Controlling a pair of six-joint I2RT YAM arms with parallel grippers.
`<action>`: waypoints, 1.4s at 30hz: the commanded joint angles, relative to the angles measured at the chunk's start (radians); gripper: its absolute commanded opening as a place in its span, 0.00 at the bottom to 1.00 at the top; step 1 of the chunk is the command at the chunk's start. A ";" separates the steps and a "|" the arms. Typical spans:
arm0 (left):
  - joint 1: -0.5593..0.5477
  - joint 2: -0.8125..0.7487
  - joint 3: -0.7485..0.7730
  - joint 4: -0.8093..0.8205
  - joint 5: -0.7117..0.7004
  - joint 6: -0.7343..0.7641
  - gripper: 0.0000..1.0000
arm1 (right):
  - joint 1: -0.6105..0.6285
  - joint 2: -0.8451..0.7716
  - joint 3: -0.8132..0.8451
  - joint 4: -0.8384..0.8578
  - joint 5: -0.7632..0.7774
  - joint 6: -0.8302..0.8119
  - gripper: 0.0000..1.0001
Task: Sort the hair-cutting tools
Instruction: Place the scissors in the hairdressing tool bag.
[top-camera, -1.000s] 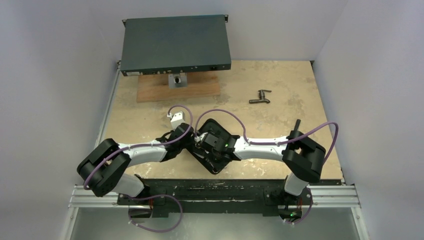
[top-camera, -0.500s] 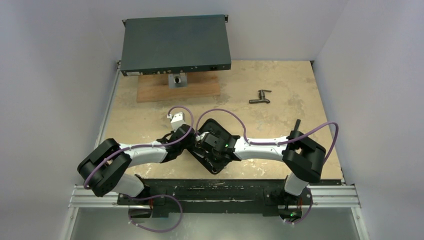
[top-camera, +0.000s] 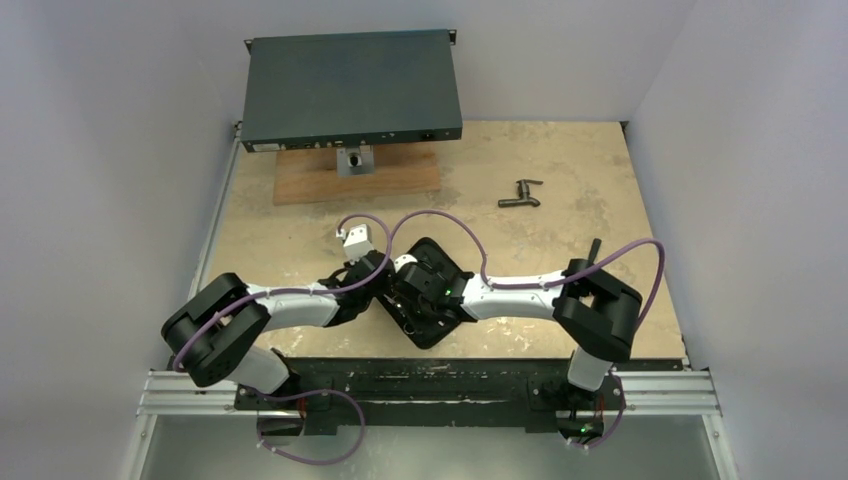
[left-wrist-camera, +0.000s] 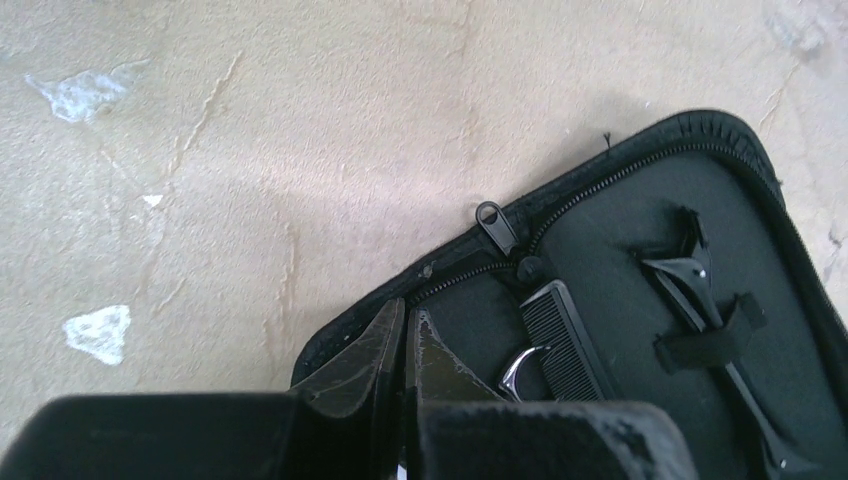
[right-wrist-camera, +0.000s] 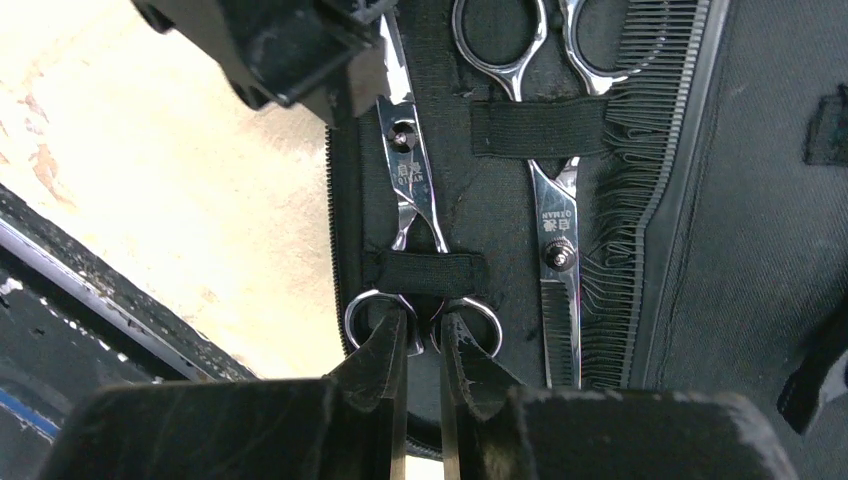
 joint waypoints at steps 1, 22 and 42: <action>-0.066 0.093 -0.057 -0.085 0.314 -0.077 0.00 | -0.011 0.059 0.026 0.419 0.091 0.038 0.00; -0.065 -0.008 -0.013 -0.277 0.170 -0.046 0.00 | -0.011 -0.115 -0.076 0.219 0.114 0.029 0.37; -0.059 -0.278 0.111 -0.523 0.079 0.040 0.57 | -0.235 -0.574 -0.316 0.183 0.157 0.067 0.60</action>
